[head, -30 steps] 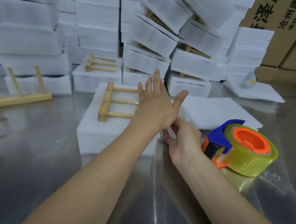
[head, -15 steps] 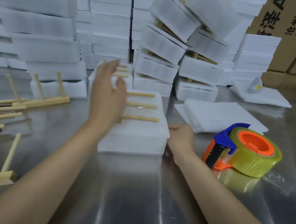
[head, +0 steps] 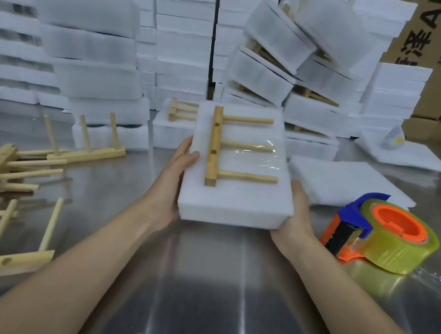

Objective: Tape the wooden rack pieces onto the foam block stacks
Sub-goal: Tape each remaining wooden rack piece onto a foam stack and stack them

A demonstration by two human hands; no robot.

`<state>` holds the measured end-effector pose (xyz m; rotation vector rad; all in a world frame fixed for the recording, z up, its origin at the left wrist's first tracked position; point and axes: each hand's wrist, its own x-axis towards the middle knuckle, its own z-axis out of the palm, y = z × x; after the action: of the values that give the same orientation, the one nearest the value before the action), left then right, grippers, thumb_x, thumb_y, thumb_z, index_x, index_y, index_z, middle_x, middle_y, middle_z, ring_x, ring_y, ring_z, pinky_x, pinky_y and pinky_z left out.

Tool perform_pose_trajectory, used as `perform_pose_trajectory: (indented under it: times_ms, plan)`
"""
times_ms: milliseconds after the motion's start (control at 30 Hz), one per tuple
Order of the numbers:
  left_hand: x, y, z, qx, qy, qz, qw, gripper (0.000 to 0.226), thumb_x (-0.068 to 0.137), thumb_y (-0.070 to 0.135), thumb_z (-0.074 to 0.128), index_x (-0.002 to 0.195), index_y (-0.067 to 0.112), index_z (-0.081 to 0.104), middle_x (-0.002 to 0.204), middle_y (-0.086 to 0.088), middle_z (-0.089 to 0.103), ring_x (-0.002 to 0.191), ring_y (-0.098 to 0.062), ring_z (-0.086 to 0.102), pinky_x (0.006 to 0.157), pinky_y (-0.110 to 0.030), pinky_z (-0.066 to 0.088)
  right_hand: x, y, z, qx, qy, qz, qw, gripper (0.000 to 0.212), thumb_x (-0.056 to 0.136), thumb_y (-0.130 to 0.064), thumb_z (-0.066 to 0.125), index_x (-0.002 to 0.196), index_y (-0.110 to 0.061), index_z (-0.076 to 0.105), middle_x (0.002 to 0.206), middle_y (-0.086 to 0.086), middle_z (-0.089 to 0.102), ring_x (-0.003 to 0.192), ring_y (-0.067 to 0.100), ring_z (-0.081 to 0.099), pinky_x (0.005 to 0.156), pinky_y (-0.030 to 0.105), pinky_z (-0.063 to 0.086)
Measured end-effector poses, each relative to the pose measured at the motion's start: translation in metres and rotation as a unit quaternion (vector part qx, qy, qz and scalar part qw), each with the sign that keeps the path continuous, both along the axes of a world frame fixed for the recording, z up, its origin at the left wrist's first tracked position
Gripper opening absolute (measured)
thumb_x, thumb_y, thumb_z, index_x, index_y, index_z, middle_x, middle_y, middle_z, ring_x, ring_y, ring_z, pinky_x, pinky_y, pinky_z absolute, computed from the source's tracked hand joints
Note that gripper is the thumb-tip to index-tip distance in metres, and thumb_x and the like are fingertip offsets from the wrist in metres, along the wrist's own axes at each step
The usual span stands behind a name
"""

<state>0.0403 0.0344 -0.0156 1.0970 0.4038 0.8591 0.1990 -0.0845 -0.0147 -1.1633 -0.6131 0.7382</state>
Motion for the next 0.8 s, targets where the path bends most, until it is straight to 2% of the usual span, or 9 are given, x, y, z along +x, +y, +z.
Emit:
perform_pose_trajectory:
  times_ms: [67, 100, 133, 267, 367, 467, 567, 633, 800]
  plan:
    - [-0.001, -0.005, 0.007, -0.014, -0.036, -0.001, 0.999, 0.057, 0.082, 0.034, 0.058, 0.138, 0.030, 0.047, 0.127, -0.004, 0.064, 0.111, -0.025, 0.064, 0.086, -0.043, 0.055, -0.009, -0.006, 0.011, 0.063, 0.132, 0.100, 0.984, 0.052, 0.095, -0.055, 0.039, 0.076, -0.029, 0.080, 0.091, -0.002, 0.076, 0.084, 0.016, 0.072, 0.065, 0.026, 0.057]
    - [-0.001, -0.006, 0.010, -0.024, -0.037, 0.005, 0.999, 0.059, 0.082, 0.038, 0.061, 0.138, 0.026, 0.047, 0.128, -0.007, 0.062, 0.113, -0.027, 0.063, 0.090, -0.046, 0.053, -0.012, -0.010, 0.016, 0.054, 0.133, 0.118, 0.982, 0.051, 0.089, -0.064, 0.040, 0.083, -0.032, 0.080, 0.100, 0.000, 0.075, 0.091, 0.017, 0.072, 0.067, 0.029, 0.058]
    - [-0.002, -0.008, 0.011, -0.029, -0.031, 0.015, 0.999, 0.060, 0.082, 0.043, 0.064, 0.136, 0.022, 0.046, 0.127, -0.008, 0.062, 0.112, -0.025, 0.063, 0.091, -0.045, 0.053, -0.015, -0.013, 0.018, 0.050, 0.124, 0.135, 0.982, 0.051, 0.085, -0.067, 0.040, 0.085, -0.034, 0.079, 0.102, 0.000, 0.075, 0.094, 0.017, 0.071, 0.068, 0.029, 0.058]
    - [0.000, -0.015, 0.007, 0.004, 0.005, 0.056, 0.998, 0.060, 0.072, 0.055, 0.058, 0.118, 0.021, 0.042, 0.098, 0.002, 0.061, 0.078, -0.007, 0.067, 0.062, -0.023, 0.055, -0.013, -0.018, 0.018, 0.023, 0.111, 0.140, 0.984, 0.059, 0.091, -0.067, 0.031, 0.075, -0.037, 0.079, 0.090, -0.005, 0.076, 0.083, 0.011, 0.073, 0.060, 0.023, 0.056]
    - [0.000, -0.017, 0.008, -0.015, 0.019, 0.038, 0.999, 0.068, 0.079, 0.059, 0.057, 0.130, 0.017, 0.042, 0.120, -0.010, 0.060, 0.105, -0.021, 0.065, 0.088, -0.041, 0.055, -0.012, -0.021, 0.017, 0.015, 0.128, 0.145, 0.981, 0.061, 0.090, -0.070, 0.029, 0.081, -0.037, 0.079, 0.096, -0.005, 0.075, 0.086, 0.011, 0.072, 0.062, 0.023, 0.056]
    - [-0.001, -0.013, 0.003, -0.076, 0.012, 0.008, 0.997, 0.067, 0.088, 0.054, 0.056, 0.140, 0.014, 0.041, 0.138, -0.021, 0.051, 0.124, -0.040, 0.052, 0.105, -0.058, 0.040, -0.015, -0.020, 0.016, 0.015, 0.133, 0.158, 0.978, 0.063, 0.094, -0.066, 0.026, 0.086, -0.034, 0.079, 0.101, -0.003, 0.075, 0.091, 0.013, 0.072, 0.063, 0.025, 0.057]
    - [-0.003, -0.012, 0.000, -0.121, 0.019, -0.033, 0.992, 0.052, 0.090, 0.056, 0.051, 0.120, 0.017, 0.067, 0.120, -0.016, 0.067, 0.107, -0.033, 0.066, 0.084, -0.045, 0.056, -0.014, -0.017, 0.011, 0.011, 0.116, 0.148, 0.982, 0.060, 0.103, -0.051, 0.027, 0.079, -0.033, 0.079, 0.093, -0.005, 0.076, 0.083, 0.010, 0.072, 0.060, 0.022, 0.055]
    - [-0.004, -0.011, -0.001, -0.114, 0.031, -0.038, 0.992, 0.051, 0.088, 0.059, 0.050, 0.114, 0.021, 0.070, 0.109, -0.013, 0.072, 0.096, -0.029, 0.071, 0.067, -0.036, 0.058, -0.012, -0.017, 0.009, 0.012, 0.110, 0.149, 0.983, 0.058, 0.106, -0.039, 0.030, 0.077, -0.031, 0.079, 0.090, -0.005, 0.076, 0.080, 0.010, 0.072, 0.059, 0.021, 0.055]
    - [-0.005, -0.008, -0.003, -0.096, 0.023, -0.049, 0.994, 0.051, 0.086, 0.068, 0.046, 0.092, 0.030, 0.079, 0.101, -0.008, 0.075, 0.091, -0.025, 0.072, 0.065, -0.034, 0.058, -0.013, -0.017, 0.005, 0.029, 0.132, 0.163, 0.977, 0.065, 0.107, -0.030, 0.029, 0.066, -0.025, 0.079, 0.076, -0.004, 0.075, 0.067, 0.009, 0.071, 0.053, 0.020, 0.053]
